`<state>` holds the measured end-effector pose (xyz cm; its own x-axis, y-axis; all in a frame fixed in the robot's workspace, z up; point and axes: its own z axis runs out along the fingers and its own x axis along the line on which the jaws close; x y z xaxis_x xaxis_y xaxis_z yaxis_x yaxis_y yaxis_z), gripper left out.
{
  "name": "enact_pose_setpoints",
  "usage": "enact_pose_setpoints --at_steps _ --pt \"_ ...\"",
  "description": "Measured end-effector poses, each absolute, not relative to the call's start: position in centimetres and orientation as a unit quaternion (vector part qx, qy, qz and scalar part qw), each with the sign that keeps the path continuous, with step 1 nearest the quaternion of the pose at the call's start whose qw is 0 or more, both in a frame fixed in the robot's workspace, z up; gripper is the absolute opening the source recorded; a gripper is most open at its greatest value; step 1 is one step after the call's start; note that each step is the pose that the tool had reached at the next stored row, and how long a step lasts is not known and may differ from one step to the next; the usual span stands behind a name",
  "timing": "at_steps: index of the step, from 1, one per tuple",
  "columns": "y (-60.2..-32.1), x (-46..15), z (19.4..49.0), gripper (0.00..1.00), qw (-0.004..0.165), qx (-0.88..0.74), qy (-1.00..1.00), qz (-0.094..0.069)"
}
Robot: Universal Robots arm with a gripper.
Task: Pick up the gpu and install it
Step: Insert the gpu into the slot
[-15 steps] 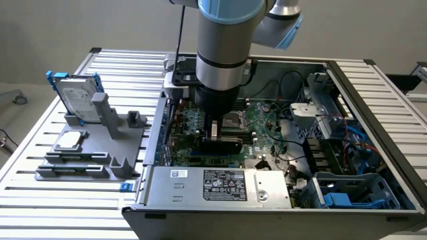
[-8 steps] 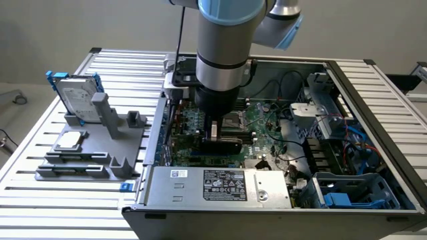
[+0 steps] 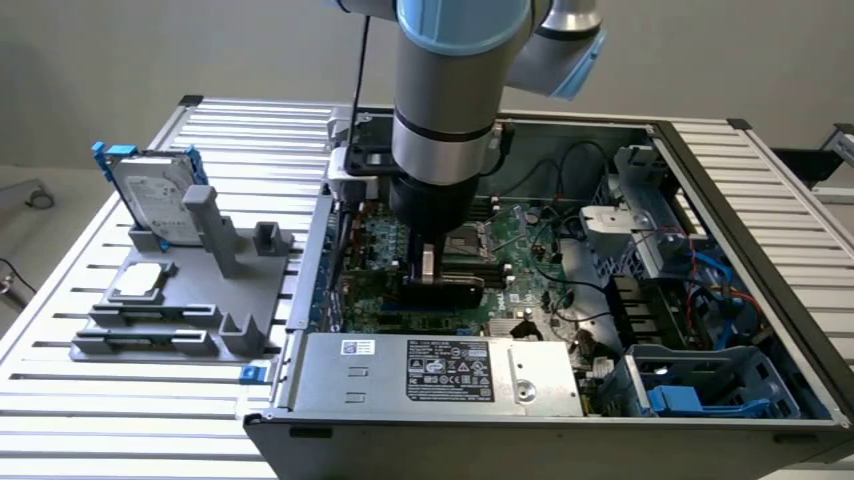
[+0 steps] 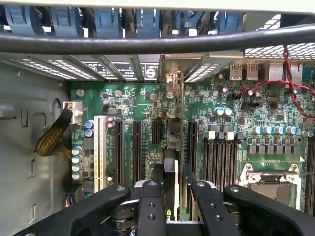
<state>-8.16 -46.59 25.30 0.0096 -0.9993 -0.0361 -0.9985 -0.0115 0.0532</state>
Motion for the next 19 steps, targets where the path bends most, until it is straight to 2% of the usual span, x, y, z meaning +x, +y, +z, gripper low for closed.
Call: enact_pose_setpoints --at_steps 2,4,5,19 --pt "-46.6 -8.2 25.3 0.4 0.007 0.71 -0.703 -0.032" --pt "-46.6 -8.2 25.5 0.4 0.008 0.71 -0.703 -0.032" --pt "-46.6 -8.2 25.7 0.46 0.008 0.71 -0.703 -0.032" --pt "-46.6 -8.2 30.1 0.46 0.012 0.71 -0.703 -0.037"
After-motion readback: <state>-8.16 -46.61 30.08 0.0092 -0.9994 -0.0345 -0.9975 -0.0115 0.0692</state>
